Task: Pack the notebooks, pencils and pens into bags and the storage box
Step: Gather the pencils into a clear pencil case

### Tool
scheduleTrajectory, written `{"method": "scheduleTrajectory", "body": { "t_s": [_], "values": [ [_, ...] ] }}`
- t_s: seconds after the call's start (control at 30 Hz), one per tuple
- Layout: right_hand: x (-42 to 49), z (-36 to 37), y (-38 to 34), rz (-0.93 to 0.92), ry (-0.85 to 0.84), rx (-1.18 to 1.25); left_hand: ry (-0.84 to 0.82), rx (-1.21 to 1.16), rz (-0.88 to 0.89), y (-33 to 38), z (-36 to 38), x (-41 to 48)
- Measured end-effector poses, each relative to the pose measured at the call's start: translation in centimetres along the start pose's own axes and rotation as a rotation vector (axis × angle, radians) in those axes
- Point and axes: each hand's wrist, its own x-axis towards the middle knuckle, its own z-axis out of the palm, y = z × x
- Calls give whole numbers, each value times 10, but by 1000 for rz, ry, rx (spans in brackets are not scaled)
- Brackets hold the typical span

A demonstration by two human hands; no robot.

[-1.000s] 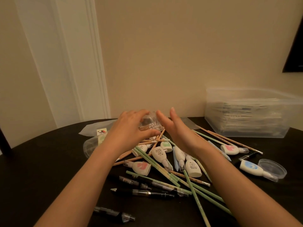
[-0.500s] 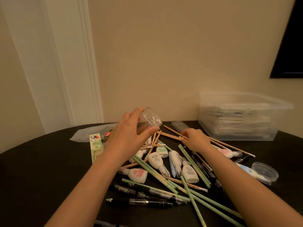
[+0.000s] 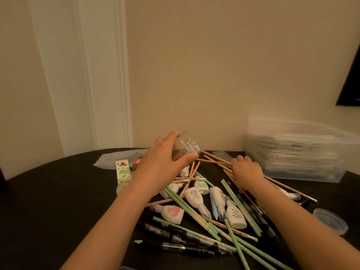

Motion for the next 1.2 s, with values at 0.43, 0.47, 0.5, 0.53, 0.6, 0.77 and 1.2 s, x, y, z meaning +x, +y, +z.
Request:
{"method": "scheduleTrajectory", "body": {
  "t_s": [0.43,0.47,0.5,0.53,0.6,0.77,1.2],
  "values": [
    [-54,-68,25,-63,0,1146,19,162,19,-4,-5,2],
    [-58,-73,27,-102,-6,1143,10,169,25,-5,-6,2],
    [-61,-78,30,-141,-16,1148,6,167,26,-8,-7,2],
    [-65,-83,33,-171,-25,1163,6,156,19,-12,-7,3],
    [-69,-88,41,-194,-27,1186,5,140,-12,-20,-6,4],
    [-71,-84,51,-208,-132,1154,13,277,-26,-30,-3,5],
    [-73,-90,43,-146,-144,1223,-94,529,93,-7,9,-2]
  ]
}}
